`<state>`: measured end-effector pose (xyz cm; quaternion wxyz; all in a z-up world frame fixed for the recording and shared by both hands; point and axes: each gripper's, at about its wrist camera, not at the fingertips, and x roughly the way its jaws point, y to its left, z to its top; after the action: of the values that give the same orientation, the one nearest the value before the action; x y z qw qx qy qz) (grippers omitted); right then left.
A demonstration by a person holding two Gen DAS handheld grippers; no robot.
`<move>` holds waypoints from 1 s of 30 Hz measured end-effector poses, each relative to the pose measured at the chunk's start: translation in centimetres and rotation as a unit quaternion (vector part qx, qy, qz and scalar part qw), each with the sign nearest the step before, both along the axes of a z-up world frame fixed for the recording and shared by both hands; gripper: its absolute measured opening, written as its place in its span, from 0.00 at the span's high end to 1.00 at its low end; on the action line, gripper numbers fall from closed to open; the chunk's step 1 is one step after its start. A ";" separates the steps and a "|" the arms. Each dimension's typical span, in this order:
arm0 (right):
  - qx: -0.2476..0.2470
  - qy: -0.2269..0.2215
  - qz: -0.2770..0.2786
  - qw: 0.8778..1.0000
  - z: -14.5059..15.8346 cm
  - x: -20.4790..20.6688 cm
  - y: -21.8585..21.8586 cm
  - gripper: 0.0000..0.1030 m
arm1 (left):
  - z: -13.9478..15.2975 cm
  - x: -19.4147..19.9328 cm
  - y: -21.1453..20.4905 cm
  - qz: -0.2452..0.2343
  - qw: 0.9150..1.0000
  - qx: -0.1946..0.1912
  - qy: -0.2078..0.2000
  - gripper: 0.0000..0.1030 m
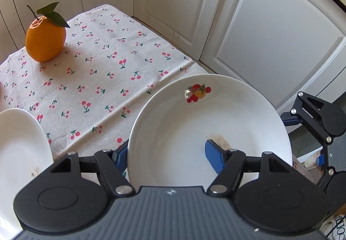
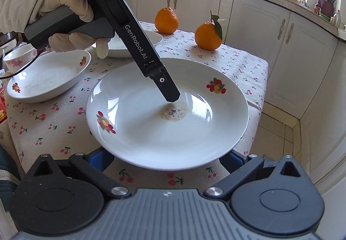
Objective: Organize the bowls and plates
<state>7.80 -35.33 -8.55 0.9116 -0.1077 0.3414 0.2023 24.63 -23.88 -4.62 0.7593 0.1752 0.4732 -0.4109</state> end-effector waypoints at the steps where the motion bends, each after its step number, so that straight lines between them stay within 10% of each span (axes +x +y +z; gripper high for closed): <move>1: -0.001 -0.001 -0.002 1.000 -0.1 0.2 -0.1 0.00 | 0.0 0.2 -0.1 -0.001 1.000 0.000 -0.002 0.32; 30: 0.013 0.010 -0.048 0.999 0.7 0.2 -0.7 0.00 | 1.6 -0.9 1.2 0.014 0.998 -0.019 -0.058 0.19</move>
<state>7.98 -36.00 -7.84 0.9181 -0.0771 0.3525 0.1641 23.75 -22.67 -3.05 0.7944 0.1772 0.4232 -0.3980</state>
